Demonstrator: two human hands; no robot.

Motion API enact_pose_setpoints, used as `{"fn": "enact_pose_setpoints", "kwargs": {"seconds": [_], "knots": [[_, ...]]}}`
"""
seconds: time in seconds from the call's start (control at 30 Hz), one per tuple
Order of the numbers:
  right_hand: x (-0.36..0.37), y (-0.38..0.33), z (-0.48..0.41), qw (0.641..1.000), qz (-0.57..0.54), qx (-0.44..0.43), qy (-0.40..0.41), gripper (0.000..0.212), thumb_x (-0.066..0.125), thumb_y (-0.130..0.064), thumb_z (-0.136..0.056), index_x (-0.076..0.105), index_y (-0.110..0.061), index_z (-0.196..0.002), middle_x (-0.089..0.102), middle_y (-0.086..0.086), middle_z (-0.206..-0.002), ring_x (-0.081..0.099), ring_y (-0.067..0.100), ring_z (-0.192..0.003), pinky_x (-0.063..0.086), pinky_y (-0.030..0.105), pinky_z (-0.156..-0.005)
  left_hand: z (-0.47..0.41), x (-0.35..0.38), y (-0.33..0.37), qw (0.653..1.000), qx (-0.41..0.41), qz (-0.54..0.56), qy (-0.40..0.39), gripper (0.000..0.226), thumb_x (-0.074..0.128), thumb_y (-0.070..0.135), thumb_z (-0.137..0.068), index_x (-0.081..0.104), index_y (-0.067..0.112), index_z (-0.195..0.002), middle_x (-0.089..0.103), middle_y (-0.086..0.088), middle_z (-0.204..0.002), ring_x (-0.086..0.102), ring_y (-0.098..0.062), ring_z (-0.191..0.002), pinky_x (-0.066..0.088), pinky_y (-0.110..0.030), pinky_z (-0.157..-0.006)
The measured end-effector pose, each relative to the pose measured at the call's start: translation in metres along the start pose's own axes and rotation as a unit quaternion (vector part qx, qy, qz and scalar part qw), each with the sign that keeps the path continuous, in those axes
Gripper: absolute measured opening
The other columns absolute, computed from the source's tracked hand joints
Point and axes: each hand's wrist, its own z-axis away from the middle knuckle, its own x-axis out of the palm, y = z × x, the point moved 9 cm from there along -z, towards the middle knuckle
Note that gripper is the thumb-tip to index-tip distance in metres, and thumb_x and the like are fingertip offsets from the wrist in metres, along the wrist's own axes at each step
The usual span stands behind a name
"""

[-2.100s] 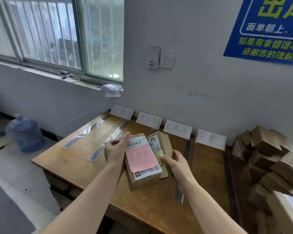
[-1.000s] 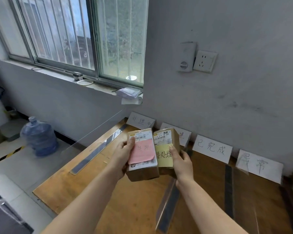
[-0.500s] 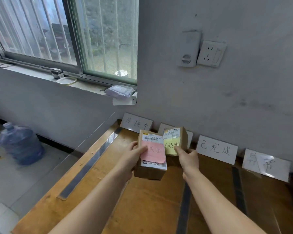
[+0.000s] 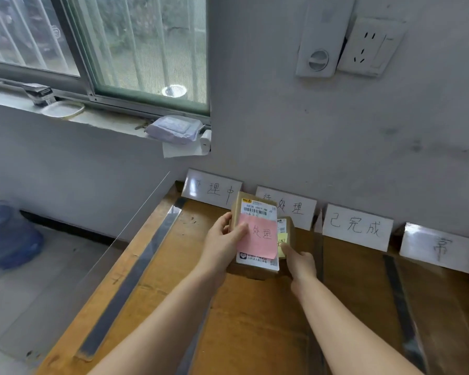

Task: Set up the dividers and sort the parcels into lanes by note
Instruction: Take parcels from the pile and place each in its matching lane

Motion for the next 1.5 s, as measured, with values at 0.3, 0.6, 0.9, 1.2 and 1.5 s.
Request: {"fn": "enact_pose_setpoints", "kwargs": {"seconds": [0.3,0.6,0.9,1.2,1.5], "knots": [[-0.002,0.008,-0.026,0.998,0.049,-0.007,0.025,0.051,0.053,-0.033,-0.099,0.042,-0.008,-0.142,0.058,0.014,-0.131,0.055,0.032,-0.113,0.049,0.043,-0.088,-0.028,0.029,0.015,0.983,0.081,-0.161,0.028,0.058,0.057,0.030,-0.097,0.031,0.027,-0.149,0.047,0.000,-0.129,0.061,-0.014,-0.102,0.060,-0.030,-0.074],[-0.005,0.006,-0.039,0.987,0.135,-0.038,0.084,0.038,0.044,-0.024,-0.103,0.041,-0.009,-0.137,0.059,0.014,-0.123,0.058,0.025,-0.095,0.053,0.040,-0.077,-0.043,0.029,0.003,0.962,0.072,-0.260,0.045,0.061,0.053,0.033,-0.099,0.025,0.027,-0.152,0.041,0.000,-0.135,0.054,-0.011,-0.104,0.057,-0.031,-0.081],[0.009,-0.020,-0.025,0.916,0.350,-0.187,0.060,0.061,0.054,-0.009,-0.092,0.032,-0.015,-0.149,0.025,0.015,-0.159,0.020,0.032,-0.148,0.026,0.051,-0.118,-0.068,0.034,-0.015,0.919,0.052,-0.387,0.053,0.063,0.051,0.037,-0.098,0.022,0.025,-0.153,0.042,-0.006,-0.136,0.051,-0.022,-0.119,0.053,-0.041,-0.093],[0.025,-0.013,-0.018,0.842,0.484,-0.238,-0.015,0.061,0.053,-0.039,-0.096,0.032,-0.023,-0.151,0.011,0.013,-0.163,0.005,0.032,-0.151,0.014,0.046,-0.121,-0.075,0.050,-0.032,0.875,0.035,-0.481,0.052,0.056,0.049,0.031,-0.099,0.026,0.021,-0.148,0.042,-0.011,-0.139,0.046,-0.029,-0.124,0.044,-0.044,-0.101],[0.023,-0.012,-0.018,0.794,0.555,-0.249,-0.023,0.062,0.053,-0.039,-0.097,0.027,-0.028,-0.152,0.008,0.010,-0.164,0.002,0.031,-0.151,0.018,0.047,-0.120,-0.090,0.039,-0.066,0.886,-0.041,-0.457,0.060,0.046,0.042,0.030,-0.101,0.031,0.019,-0.144,0.046,-0.013,-0.138,0.043,-0.032,-0.128,0.041,-0.048,-0.103]]}}
